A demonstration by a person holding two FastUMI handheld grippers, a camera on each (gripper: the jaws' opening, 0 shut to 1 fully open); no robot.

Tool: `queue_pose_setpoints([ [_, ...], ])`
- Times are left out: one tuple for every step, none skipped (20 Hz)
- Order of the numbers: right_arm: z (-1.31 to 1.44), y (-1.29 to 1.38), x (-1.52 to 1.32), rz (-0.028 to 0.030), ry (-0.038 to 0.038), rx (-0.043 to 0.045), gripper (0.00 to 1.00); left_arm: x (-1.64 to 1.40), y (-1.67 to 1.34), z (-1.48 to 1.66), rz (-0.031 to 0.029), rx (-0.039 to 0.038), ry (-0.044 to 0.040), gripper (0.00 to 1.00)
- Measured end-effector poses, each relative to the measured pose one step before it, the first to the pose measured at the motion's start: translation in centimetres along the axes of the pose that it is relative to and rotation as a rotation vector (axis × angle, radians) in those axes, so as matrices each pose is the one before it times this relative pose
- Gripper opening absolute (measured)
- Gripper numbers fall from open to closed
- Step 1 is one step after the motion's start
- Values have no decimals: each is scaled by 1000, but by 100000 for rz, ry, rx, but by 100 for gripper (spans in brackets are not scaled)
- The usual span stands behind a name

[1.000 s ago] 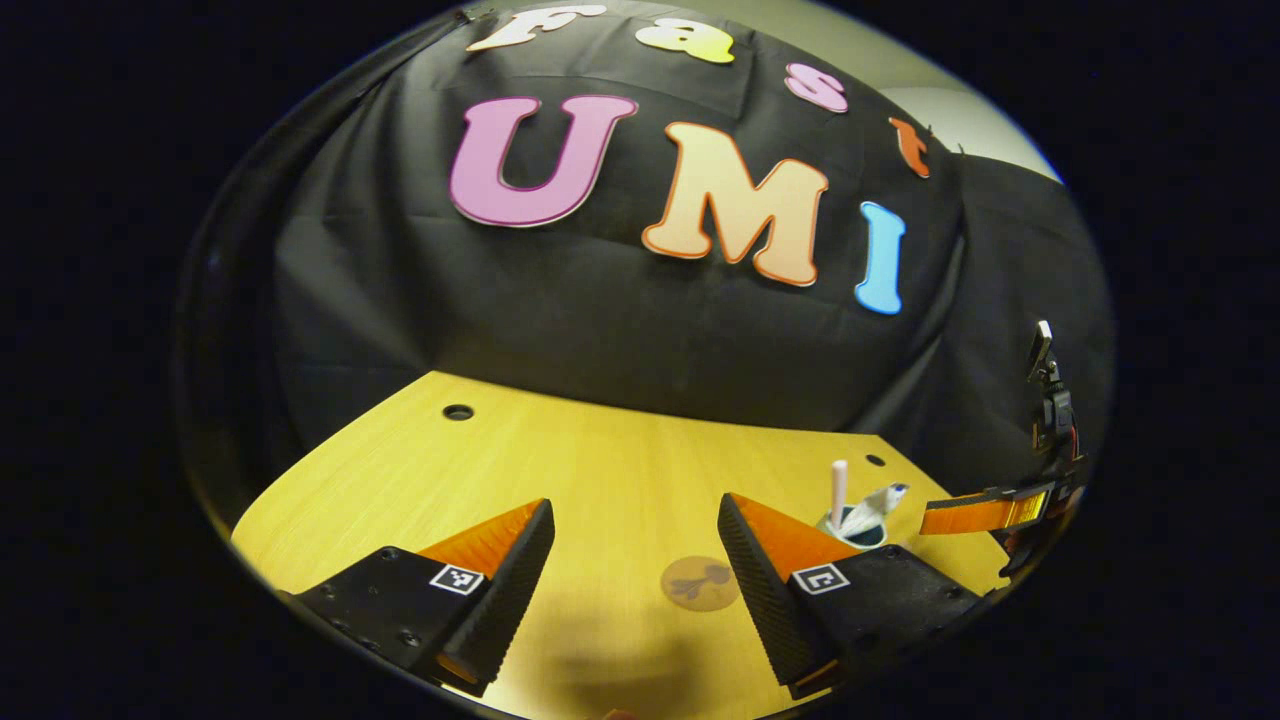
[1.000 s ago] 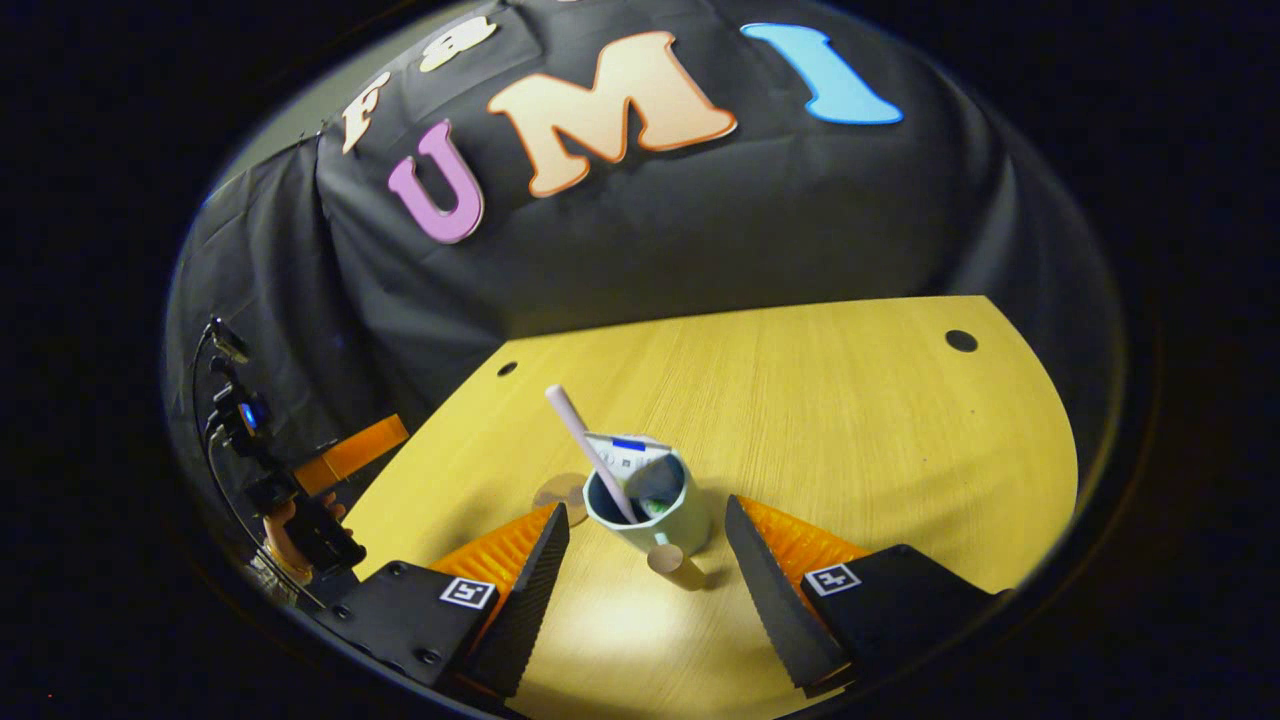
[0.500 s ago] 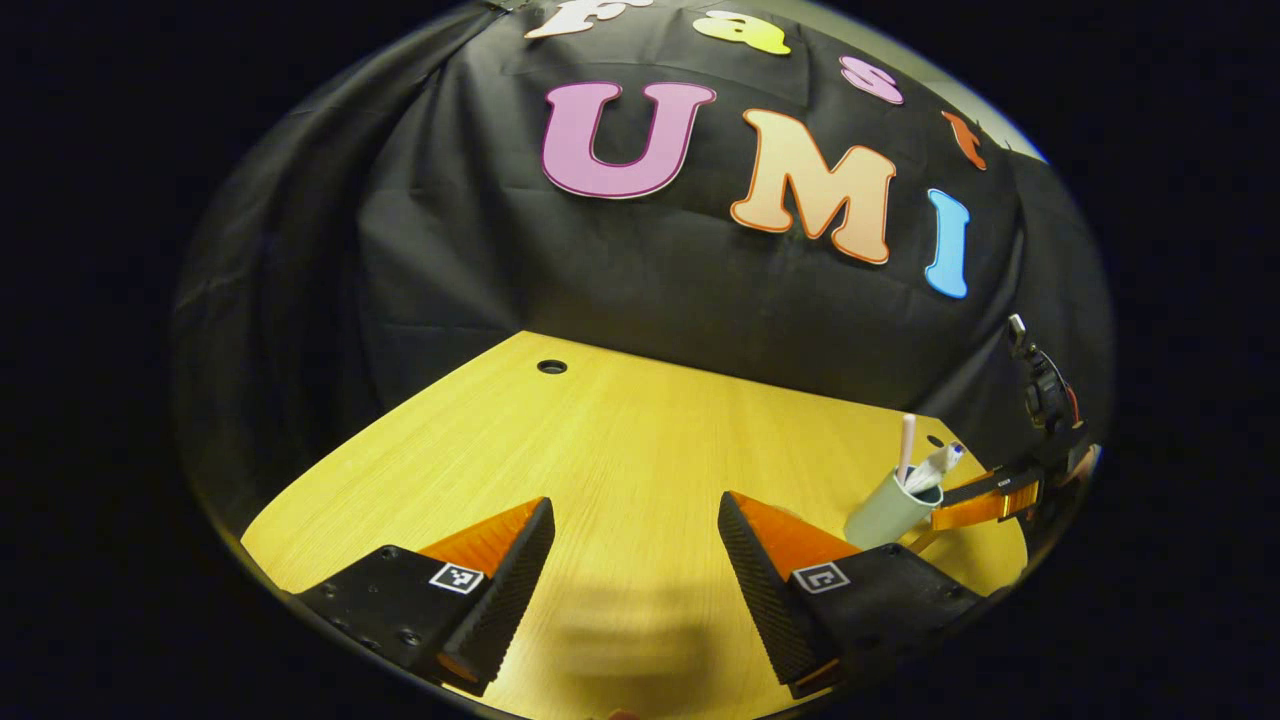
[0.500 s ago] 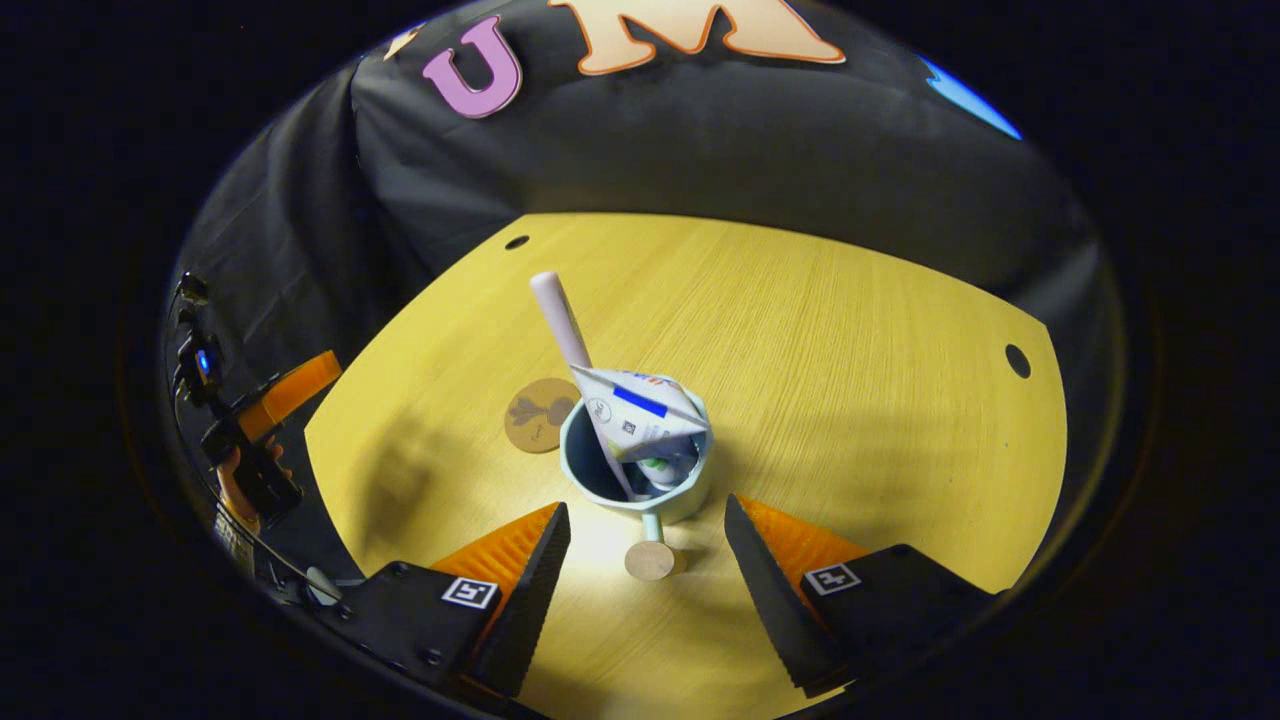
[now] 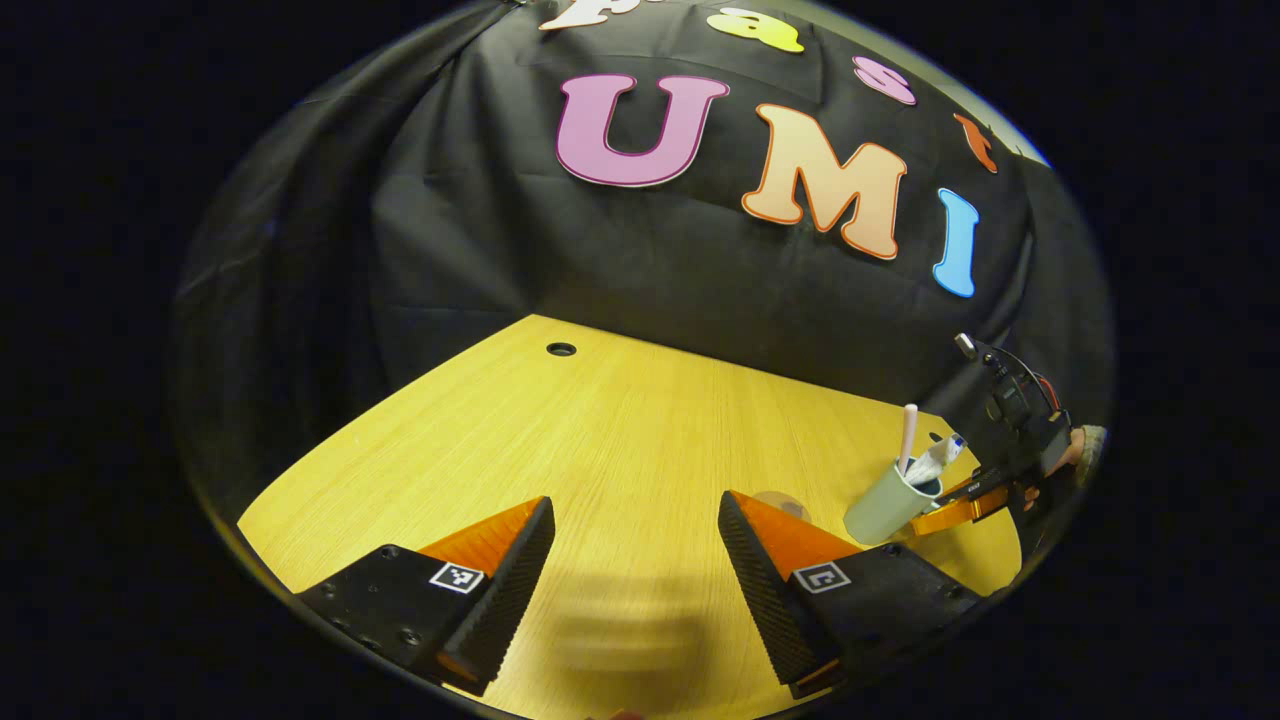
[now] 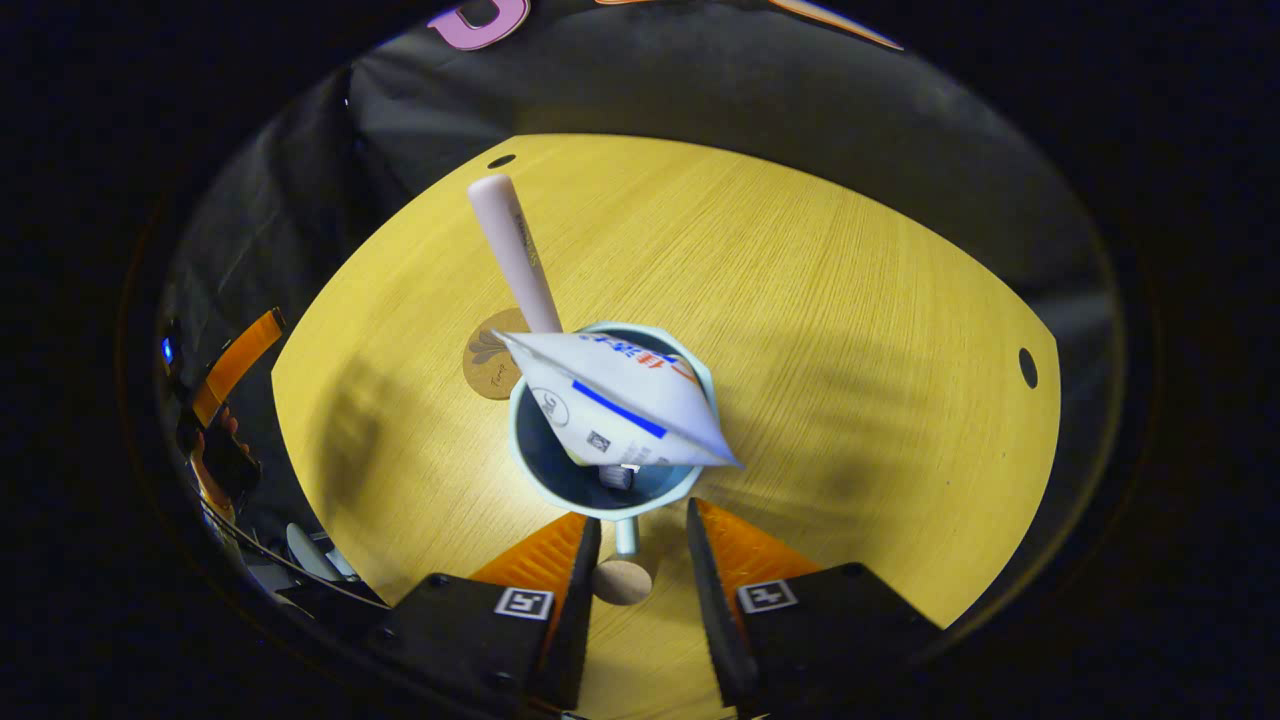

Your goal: Put the toothbrush and toothpaste on the desktop into the cup, then pick up the cup and place it on the coaster on the desktop.

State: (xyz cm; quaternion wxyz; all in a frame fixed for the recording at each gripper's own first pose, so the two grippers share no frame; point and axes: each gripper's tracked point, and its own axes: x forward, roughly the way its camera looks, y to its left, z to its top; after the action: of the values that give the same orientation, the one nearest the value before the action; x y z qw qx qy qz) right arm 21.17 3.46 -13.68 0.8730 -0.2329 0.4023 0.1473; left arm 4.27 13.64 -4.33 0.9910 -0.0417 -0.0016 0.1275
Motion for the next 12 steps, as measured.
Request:
queue_pose_setpoints([
  [-34, -13, 116, -1154, 985, -62, 43, 2, -117, -282, -394, -512, 723, 96],
  [17, 53, 148, -727, 453, -316, 33, 92, -257, -188, -337, -863, 607, 96],
  [-14, 90, 239, -596, 667, 198, 34, -6, -105, -316, -338, -956, 759, 95],
  [35, -17, 237, -368, 404, 816, 33, 104, -134, -372, -291, -877, 959, 95],
  [-17, 120, -5, -766, 312, 724, 30, 11, -106, -211, -293, -721, 948, 95],
  [-1, -98, -322, -365, -36, 483, 30, -35, -93, -196, -470, -982, 764, 95],
  [-20, 313, -90, -460, 102, 579, 27, 89, -135, -42, -577, -1192, 358, 96],
  [0, 19, -52, -736, 534, 261, 25, 44, -42, 50, -440, -1229, -96, 96],
  [43, -143, -38, -428, -217, -134, 25, -104, -14, -93, -140, -911, 192, 96],
  [-32, 27, 101, -305, 120, -220, 23, 1, 52, -38, 38, -279, 328, 96],
  [37, -62, -7, -345, -576, 5, 22, 60, 265, -155, 484, 179, 682, 96],
  [54, 42, -62, -370, -338, 1092, 22, 9, 251, -57, 487, 398, 403, 95],
])
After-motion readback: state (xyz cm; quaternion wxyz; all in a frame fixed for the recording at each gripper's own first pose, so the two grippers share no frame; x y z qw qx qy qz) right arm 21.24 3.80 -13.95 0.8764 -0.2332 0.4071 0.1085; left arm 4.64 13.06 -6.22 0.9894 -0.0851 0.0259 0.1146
